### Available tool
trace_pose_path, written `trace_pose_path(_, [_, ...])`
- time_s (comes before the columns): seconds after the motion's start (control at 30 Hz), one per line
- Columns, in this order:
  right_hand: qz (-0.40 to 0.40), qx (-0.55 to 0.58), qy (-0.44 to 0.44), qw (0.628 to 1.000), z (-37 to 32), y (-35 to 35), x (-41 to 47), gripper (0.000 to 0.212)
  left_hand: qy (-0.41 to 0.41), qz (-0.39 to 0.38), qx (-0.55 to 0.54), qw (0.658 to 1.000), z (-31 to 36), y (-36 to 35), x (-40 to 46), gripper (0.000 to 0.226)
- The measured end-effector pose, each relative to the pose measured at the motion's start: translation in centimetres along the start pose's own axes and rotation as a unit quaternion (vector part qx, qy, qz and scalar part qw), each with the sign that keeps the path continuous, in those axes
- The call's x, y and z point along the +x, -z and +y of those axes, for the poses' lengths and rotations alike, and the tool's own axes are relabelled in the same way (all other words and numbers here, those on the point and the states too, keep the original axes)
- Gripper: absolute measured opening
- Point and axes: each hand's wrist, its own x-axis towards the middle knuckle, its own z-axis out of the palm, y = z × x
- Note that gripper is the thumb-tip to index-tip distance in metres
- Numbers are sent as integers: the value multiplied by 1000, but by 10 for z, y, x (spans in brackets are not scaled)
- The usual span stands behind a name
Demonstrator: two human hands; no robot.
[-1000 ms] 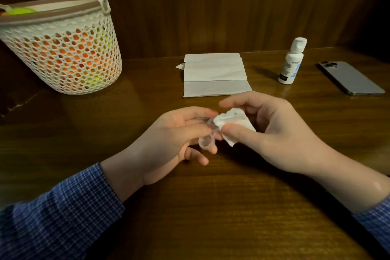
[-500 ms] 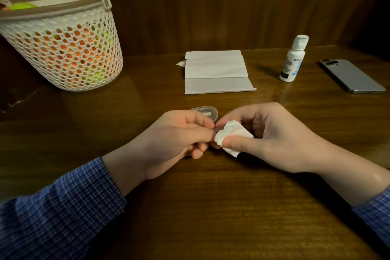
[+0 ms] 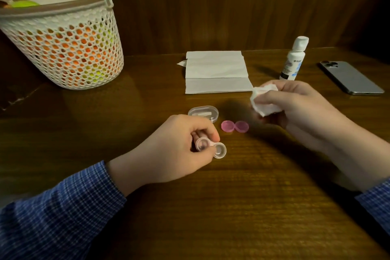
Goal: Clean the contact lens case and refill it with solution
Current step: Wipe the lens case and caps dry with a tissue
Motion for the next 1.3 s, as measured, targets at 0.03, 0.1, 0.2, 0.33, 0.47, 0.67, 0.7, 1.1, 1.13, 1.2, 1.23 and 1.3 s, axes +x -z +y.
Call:
trace_pose_path(0.03, [27,-5,-13,1000,1,2,2,16,-11,7,14,1000,0,-1,-1,17])
trace_pose_path(0.1, [61,-33,-32,997,2,4,5,15,-29,13,47,998,1,-2,-1,16])
trace_pose_path(0.2, [82,-96,-45,991,3,3,7,25,-40,15,100,994,2,0,-1,12])
trace_pose_path(0.33, [63,-211,-33,975,5,3,7,31,-27,27,140,989,0,5,0,9])
trace_pose_path(0.47, [30,-258,-24,965,6,3,6,26,-10,81,162,983,-3,10,0,18])
trace_pose_path(0.67, [-26,-430,-13,902,8,-1,5,34,-49,176,114,976,6,3,0,17])
trace_pose_path(0.7, [-27,-454,-9,891,8,-4,4,37,-53,182,105,976,8,0,0,15])
trace_pose_path(1.1, [-16,-261,217,941,0,-12,-13,26,94,162,-230,955,22,-11,10,15])
trace_pose_path(1.13, [-33,-235,240,941,0,-16,-16,24,128,125,-291,940,23,-11,11,16])
trace_pose_path(1.2, [-58,-205,259,942,2,-22,-21,22,155,44,-406,899,26,-12,13,29])
trace_pose_path(1.23, [-70,-194,261,943,3,-24,-22,22,157,15,-447,880,28,-13,13,40])
trace_pose_path(1.3, [-78,-194,262,942,5,-26,-23,22,162,-17,-499,851,30,-14,12,46])
